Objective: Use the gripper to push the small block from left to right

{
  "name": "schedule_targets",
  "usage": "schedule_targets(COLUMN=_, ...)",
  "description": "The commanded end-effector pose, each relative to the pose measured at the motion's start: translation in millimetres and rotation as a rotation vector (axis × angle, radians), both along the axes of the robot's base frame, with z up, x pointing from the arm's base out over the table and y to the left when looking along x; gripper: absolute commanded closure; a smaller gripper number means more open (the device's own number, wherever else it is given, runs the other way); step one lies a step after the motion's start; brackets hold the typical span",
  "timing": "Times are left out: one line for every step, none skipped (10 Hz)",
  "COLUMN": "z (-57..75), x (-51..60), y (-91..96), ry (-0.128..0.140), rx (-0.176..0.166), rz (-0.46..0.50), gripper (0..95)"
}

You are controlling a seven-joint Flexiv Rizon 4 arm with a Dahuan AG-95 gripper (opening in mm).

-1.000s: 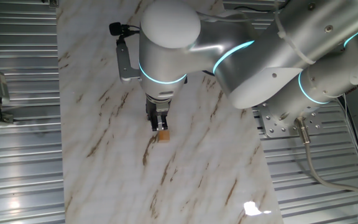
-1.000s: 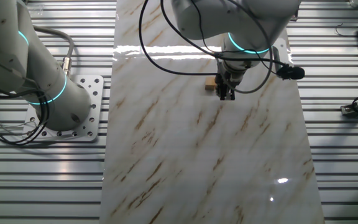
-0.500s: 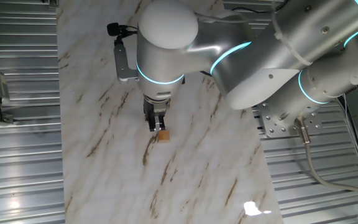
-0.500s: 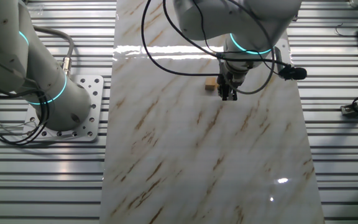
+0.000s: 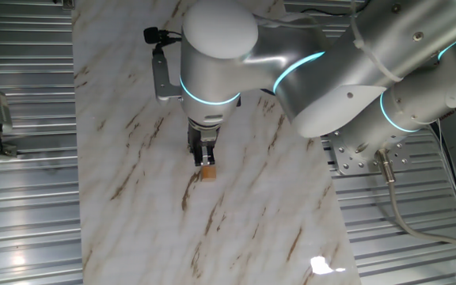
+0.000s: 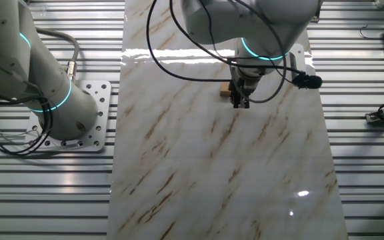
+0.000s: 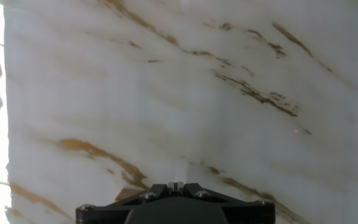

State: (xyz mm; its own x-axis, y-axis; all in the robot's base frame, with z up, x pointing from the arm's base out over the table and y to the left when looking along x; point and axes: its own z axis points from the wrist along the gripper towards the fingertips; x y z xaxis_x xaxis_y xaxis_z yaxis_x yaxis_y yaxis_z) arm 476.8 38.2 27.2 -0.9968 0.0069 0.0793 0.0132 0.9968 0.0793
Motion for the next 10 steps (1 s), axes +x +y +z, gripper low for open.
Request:
schedule_targets(z=-1.1, x=2.4, y=0.1, ry=0.003, rx=0.005, rz=-0.001, gripper=95.0)
schedule_targets(z=-1.1, x=2.4, y=0.1, ry=0.002, rx=0.007, rz=0.001, gripper=95.0)
schedule_targets(z=-1.2, x=2.4, y=0.1, ry=0.002, rx=0.007, rz=0.001, gripper=95.0)
schedule_targets(z=-1.1, x=2.4, y=0.1, ry=-0.004, rx=0.007, rz=0.008, gripper=95.0)
schedule_targets(z=-1.1, x=2.4, y=0.1, ry=-0.011, rx=0.010, rz=0.011, gripper=95.0)
schedule_targets(z=-1.2, x=2.4, y=0.1, ry=-0.011, rx=0.015, rz=0.014, gripper=95.0)
schedule_targets(z=-1.5, x=2.4, y=0.1, ry=-0.011, rx=0.016, rz=0.014, gripper=95.0)
schedule_targets(z=-2.4, x=2.4, y=0.0, ry=-0.012, rx=0.020, rz=0.018, gripper=95.0)
schedule_targets(z=-2.6, x=2.5, y=0.1, ry=-0.012, rx=0.032, rz=0.019, gripper=95.0)
schedule_targets(z=-2.6, x=2.5, y=0.1, ry=-0.008, rx=0.045, rz=0.018, gripper=95.0)
